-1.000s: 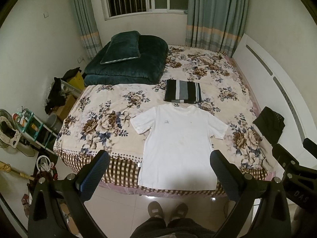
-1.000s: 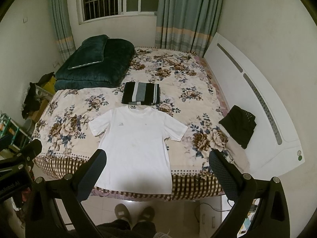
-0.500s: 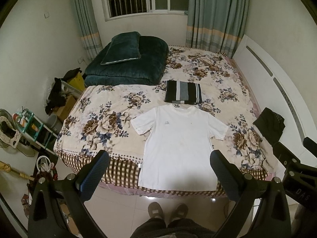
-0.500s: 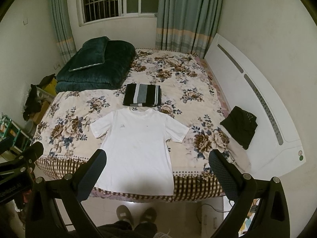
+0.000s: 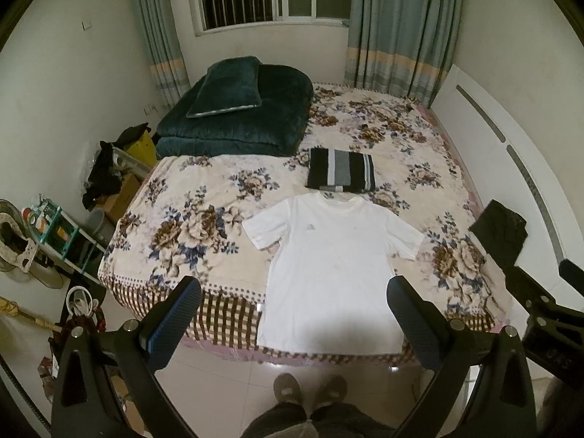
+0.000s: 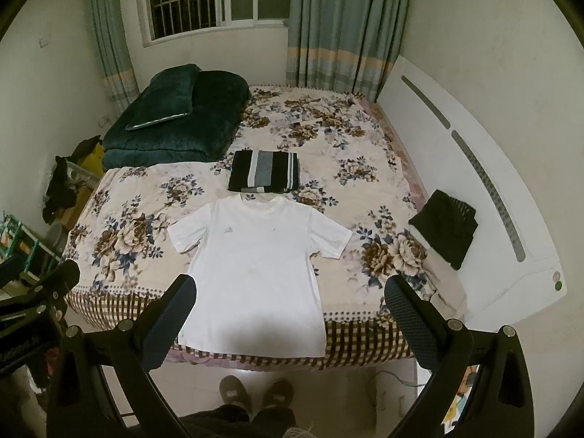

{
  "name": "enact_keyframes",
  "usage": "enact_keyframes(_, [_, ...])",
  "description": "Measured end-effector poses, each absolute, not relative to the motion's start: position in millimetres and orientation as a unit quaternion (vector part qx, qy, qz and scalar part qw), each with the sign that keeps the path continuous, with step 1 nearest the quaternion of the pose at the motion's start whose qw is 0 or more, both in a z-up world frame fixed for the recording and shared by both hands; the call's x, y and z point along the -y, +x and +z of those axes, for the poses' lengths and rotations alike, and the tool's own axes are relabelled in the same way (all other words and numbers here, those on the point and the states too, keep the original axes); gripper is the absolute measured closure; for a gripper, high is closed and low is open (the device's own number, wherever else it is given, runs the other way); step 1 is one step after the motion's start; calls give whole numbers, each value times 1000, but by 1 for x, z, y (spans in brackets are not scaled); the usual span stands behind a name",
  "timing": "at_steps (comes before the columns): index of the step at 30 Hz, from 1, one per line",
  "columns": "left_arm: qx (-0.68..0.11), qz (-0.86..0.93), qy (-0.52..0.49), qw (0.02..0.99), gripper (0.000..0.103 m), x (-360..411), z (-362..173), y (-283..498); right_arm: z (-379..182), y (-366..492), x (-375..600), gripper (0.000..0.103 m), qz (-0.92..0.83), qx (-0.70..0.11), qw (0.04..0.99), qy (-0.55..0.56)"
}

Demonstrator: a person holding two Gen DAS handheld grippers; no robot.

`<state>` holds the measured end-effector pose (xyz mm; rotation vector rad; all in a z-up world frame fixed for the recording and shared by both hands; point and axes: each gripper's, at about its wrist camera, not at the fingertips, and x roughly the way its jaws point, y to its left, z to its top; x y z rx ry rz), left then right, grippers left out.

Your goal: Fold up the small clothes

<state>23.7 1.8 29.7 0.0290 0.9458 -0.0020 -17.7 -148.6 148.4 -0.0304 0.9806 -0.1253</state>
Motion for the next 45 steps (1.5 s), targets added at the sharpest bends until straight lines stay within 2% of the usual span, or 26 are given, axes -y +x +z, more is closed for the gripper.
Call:
enact_keyframes(7, [-404, 21, 39, 914, 0, -21, -20, 74, 83, 18, 178, 0, -100, -492, 863, 52])
enact_keyframes(12, [-448, 18, 55, 892, 0, -17, -96, 137, -2, 63, 226, 0, -164, -513, 836, 100])
enact_keyframes(16, [-484, 29, 75, 871, 0, 1, -163, 184, -93, 103, 290, 0, -191, -537, 807, 155])
enact_keyframes(22, [-517, 82, 102, 846, 0, 34, -275, 259, -264, 182, 382, 0, -214, -577, 749, 246])
enact_keyframes(28, [-583, 116, 67, 802, 0, 35, -385, 311, -433, 243, 450, 1, -225, -590, 688, 358])
enact_keyframes(31, [-603, 135, 61, 784, 0, 29, -439, 330, -506, 258, 471, 7, -229, -583, 651, 430])
enact_keyframes(34, [-620, 143, 47, 770, 0, 23, -478, 346, -561, 271, 483, 21, -228, -559, 631, 487])
enact_keyframes(37, [-626, 142, 32, 766, 0, 17, -501, 358, -588, 280, 482, 43, -222, -520, 631, 531])
enact_keyframes(39, [-624, 142, 31, 768, 0, 13, -510, 365, -586, 287, 476, 79, -225, -494, 651, 530])
enact_keyframes(41, [-623, 145, 23, 768, 0, 7, -513, 369, -579, 300, 469, 94, -237, -488, 675, 501])
enact_keyframes(45, [-620, 158, -5, 769, 0, -17, -509, 372, -538, 343, 433, 97, -244, -499, 749, 361])
